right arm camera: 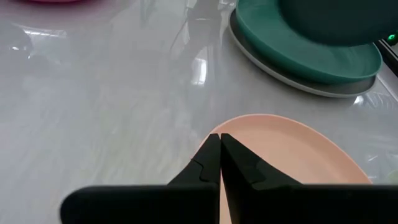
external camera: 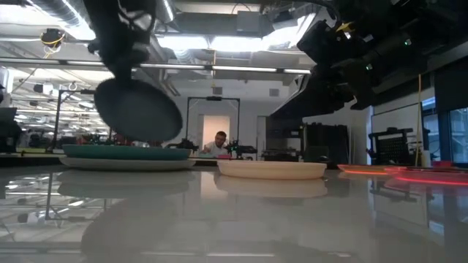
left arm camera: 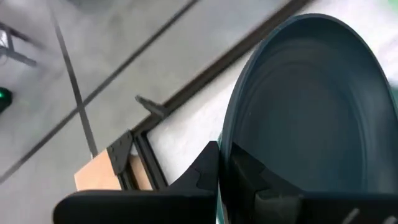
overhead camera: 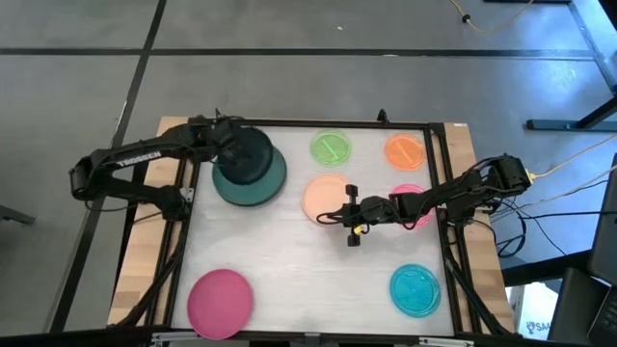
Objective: Stack plastic plates
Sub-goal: Stack the black plate on top of the dark green plate, then stack the pink plate on top of the black plate, then stack the light orange plate on top of the pink plate
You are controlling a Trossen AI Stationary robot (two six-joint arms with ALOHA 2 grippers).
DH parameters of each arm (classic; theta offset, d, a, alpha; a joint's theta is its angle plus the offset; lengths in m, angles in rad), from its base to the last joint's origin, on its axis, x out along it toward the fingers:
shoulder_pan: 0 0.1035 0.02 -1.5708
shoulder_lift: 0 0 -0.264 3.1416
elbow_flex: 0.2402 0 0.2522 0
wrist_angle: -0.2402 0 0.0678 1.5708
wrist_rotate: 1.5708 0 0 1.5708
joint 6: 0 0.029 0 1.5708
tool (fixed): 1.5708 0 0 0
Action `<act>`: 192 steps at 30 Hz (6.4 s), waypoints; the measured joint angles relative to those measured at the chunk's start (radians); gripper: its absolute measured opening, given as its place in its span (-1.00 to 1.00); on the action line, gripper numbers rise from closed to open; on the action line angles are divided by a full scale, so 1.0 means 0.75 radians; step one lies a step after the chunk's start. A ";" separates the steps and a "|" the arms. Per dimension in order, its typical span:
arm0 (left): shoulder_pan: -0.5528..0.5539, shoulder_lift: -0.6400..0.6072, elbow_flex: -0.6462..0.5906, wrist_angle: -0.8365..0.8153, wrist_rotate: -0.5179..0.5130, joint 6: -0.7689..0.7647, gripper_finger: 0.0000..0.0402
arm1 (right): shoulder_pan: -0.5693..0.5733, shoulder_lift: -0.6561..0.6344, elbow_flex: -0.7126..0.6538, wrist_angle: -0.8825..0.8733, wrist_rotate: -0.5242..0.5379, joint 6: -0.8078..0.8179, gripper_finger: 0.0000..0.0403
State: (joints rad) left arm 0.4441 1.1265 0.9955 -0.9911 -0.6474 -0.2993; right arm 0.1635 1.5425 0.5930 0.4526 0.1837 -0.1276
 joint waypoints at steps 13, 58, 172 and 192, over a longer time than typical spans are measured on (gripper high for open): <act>0.106 0.038 -0.154 0.109 0.183 0.061 -0.95 | 0.000 0.000 0.000 -0.001 -0.001 0.000 -0.97; -0.617 0.612 -0.156 1.276 0.915 0.341 -0.20 | 0.000 0.000 0.000 -0.001 -0.001 -0.001 -0.97; 0.025 -0.096 -0.164 -0.005 0.160 0.195 -0.94 | 0.000 0.001 0.001 0.059 -0.016 0.001 -0.97; -0.097 -0.088 -0.228 0.661 0.605 0.202 -0.30 | 0.000 0.001 0.001 0.059 -0.016 0.000 -0.97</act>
State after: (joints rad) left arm 0.3710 1.0608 0.8247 -0.4951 -0.1933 -0.1480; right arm 0.1635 1.5429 0.5934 0.4969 0.1715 -0.1276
